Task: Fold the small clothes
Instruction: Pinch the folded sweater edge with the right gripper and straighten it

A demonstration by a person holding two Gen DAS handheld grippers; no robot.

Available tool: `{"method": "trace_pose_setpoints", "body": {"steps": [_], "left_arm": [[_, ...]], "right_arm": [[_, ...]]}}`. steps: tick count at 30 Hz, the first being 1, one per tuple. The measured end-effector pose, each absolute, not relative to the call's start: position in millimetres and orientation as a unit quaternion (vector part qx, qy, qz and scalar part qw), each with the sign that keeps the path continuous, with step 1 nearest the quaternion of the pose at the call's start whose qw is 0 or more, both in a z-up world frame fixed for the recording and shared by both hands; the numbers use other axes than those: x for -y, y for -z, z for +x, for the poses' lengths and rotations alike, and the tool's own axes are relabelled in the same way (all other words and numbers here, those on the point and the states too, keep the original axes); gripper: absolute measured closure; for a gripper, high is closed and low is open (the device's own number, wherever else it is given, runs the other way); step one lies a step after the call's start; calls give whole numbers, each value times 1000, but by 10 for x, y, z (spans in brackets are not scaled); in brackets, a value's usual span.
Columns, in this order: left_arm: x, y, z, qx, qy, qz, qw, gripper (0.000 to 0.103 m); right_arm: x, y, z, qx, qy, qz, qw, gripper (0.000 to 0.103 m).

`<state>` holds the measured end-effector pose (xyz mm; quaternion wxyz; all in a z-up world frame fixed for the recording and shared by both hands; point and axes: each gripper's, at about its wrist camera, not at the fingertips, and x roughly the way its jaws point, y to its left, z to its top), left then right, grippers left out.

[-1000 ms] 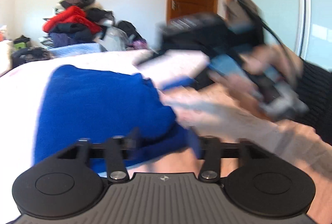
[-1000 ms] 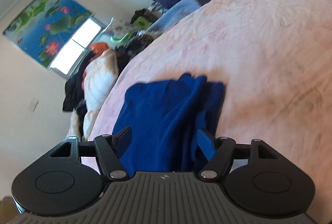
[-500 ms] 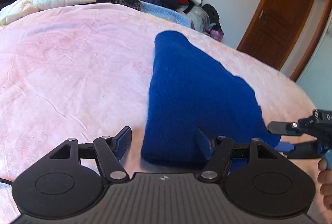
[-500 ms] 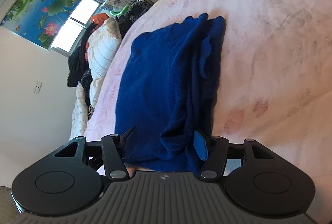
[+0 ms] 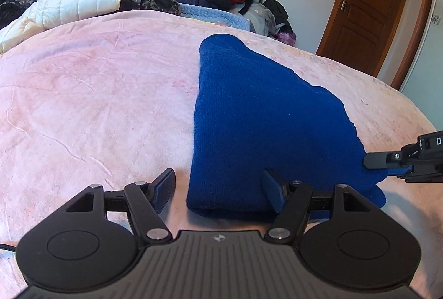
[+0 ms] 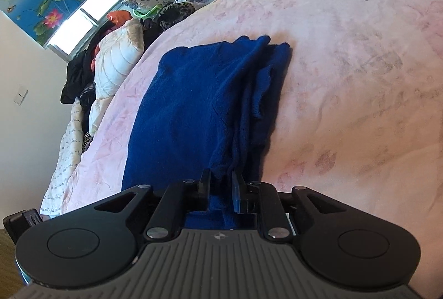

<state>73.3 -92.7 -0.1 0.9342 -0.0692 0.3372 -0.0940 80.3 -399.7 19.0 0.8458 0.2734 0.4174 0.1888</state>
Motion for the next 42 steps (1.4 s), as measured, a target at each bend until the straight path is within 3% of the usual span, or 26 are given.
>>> {"method": "trace_pose_setpoints", "body": {"steps": [6,7,8,9,15,21,26,28,30,31,36,37,39,40,42], "left_arm": [[869,-37,747,-346,103,-81,929,36],[867,-44,769,-353,102,-80,927,43],[869,-52,806,-364,104,-78,922,70],[871,-68,844,-377,109,-75,917,77],[856,-109,912,-397,122,-43,909,77],[859,-160,885,-394,115,-25,912,76],[950,-462,642,-320,90,23,943,75],[1054,-534,617,-297,112,27,948,73],[1209,-506,675,-285,128,37,949,56],[1293,-466,716,-282,129,48,950,53],[1482,-83,846,-343,153,110,920,50],[1417,-20,809,-329,164,110,924,50],[1321,20,797,-321,183,108,923,50],[1311,9,822,-327,185,104,921,50],[1332,-27,867,-336,183,103,918,50]], "right_arm": [[3949,-304,746,-392,-216,280,850,90],[3943,-369,719,-382,-225,278,853,90],[3949,-417,698,-375,-227,280,854,91],[3970,-448,681,-371,-232,291,851,91],[4059,-63,607,-430,-195,276,837,93],[4061,-88,493,-414,-221,302,830,92],[4194,-350,589,-365,-193,303,859,76],[4201,-467,709,-338,-185,315,867,60],[4064,-528,891,-334,-207,312,865,57],[3950,-534,996,-337,-218,308,863,53],[3409,-269,1282,-410,-231,263,842,46],[3380,-122,1251,-436,-227,270,828,52],[3496,80,1085,-413,-244,319,818,57],[3556,129,1022,-407,-248,332,814,68],[3642,170,998,-418,-234,345,807,81]]}}
